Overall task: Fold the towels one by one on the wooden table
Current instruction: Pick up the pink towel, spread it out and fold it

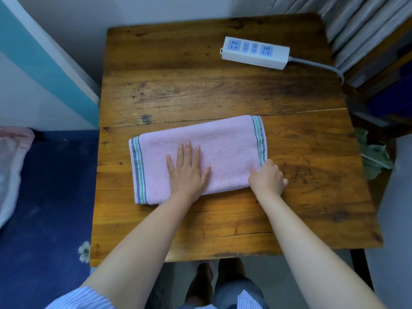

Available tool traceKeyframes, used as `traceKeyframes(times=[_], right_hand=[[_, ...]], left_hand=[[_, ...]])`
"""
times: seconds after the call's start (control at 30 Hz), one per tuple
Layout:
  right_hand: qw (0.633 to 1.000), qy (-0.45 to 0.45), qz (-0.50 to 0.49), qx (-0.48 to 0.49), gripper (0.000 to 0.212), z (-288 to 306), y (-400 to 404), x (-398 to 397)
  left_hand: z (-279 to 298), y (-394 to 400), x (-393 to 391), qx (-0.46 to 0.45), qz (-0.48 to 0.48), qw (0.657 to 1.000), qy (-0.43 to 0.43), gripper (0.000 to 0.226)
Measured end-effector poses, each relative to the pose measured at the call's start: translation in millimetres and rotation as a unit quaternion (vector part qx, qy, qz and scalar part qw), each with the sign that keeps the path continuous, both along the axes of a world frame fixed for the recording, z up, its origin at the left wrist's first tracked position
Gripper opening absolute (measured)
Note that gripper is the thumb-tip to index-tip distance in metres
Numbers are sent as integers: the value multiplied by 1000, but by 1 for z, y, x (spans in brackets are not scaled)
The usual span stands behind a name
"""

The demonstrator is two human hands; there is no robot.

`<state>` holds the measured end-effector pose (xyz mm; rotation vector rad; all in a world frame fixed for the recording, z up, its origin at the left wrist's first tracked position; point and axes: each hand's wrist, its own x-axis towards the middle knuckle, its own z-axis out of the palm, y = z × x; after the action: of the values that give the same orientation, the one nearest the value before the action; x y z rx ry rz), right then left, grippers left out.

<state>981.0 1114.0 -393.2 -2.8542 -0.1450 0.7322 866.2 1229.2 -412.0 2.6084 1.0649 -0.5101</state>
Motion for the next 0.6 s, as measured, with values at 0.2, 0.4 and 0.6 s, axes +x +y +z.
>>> traceKeyframes(times=[0.2,0.4,0.6], right_hand=[[998,17,-15,59,18,4,0,7],[989,-58,-1,139,25,28,12,-12],[937,-195,148,251,27,49,52,-62]], left_hand=[[-7,11,7,-9,5,1000,6,66],[2,17,-1,-28,-7,999,-17,60],[14,34,-80,-2,81,996,-31,54]])
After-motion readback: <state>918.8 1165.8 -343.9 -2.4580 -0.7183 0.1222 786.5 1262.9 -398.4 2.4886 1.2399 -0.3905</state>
